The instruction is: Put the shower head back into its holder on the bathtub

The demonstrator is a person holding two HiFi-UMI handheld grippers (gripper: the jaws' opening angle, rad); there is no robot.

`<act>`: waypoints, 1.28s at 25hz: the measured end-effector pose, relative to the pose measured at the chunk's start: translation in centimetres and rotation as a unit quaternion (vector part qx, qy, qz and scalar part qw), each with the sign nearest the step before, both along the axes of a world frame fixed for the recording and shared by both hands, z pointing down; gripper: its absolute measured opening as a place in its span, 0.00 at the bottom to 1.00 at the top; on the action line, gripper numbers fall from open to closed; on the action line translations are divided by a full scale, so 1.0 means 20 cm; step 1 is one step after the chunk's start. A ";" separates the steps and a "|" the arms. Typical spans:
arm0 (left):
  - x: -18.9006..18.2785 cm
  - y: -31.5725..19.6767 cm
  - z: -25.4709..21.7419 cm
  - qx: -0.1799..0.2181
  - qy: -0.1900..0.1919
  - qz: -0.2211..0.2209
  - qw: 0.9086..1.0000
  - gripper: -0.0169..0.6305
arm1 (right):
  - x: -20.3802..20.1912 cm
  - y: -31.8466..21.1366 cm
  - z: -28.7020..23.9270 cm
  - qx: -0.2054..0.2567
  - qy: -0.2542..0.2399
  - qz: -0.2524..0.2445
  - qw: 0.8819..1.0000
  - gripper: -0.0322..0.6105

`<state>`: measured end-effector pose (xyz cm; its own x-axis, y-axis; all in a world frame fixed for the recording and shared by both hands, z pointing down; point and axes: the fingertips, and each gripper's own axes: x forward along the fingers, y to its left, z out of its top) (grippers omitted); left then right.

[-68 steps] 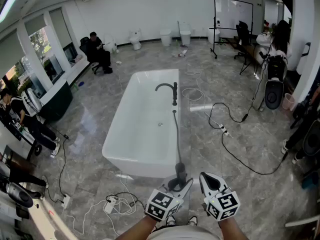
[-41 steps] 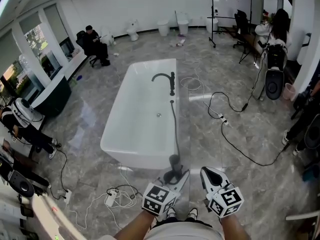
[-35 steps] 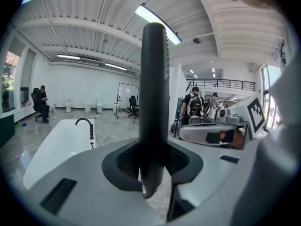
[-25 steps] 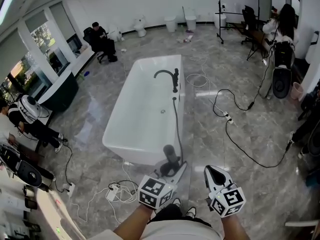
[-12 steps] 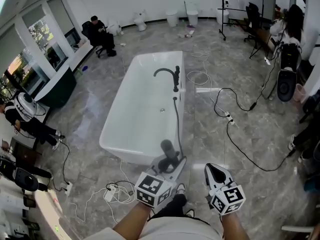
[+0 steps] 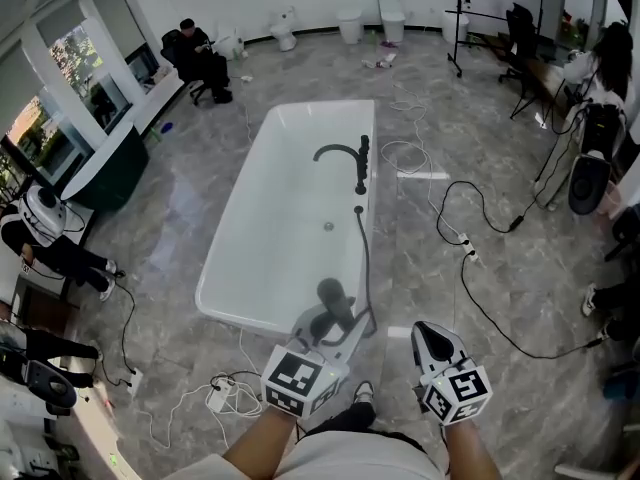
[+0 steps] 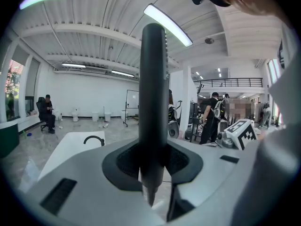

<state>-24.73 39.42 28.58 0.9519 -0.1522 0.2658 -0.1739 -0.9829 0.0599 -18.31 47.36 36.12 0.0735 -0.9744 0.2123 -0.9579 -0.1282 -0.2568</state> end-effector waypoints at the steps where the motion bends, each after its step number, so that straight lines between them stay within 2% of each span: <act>1: 0.02 -0.05 -0.01 0.005 0.000 -0.002 1.000 0.19 | 0.03 -0.05 0.00 0.000 0.002 0.000 1.000 0.07; 12: 0.19 -0.42 -0.04 0.013 -0.002 -0.030 0.999 0.19 | 0.23 -0.42 0.10 -0.013 -0.005 -0.019 1.000 0.07; 21: 0.45 -0.71 -0.04 -0.003 0.000 -0.109 0.994 0.19 | 0.58 -0.73 0.13 -0.023 -0.012 -0.084 0.996 0.07; 28: 0.68 -0.89 -0.08 -0.033 0.021 -0.177 0.983 0.19 | 0.87 -0.87 0.22 -0.042 -0.024 -0.140 0.989 0.07; 32: 0.73 -0.97 -0.09 -0.031 0.021 -0.208 0.977 0.19 | 0.99 -0.96 0.25 -0.050 -0.025 -0.158 0.986 0.07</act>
<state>-10.14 19.93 26.77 0.8211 -0.5139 0.2484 -0.5545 -0.8214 0.1335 1.44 28.20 41.21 -0.2437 -0.9208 0.3046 -0.9404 0.1476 -0.3064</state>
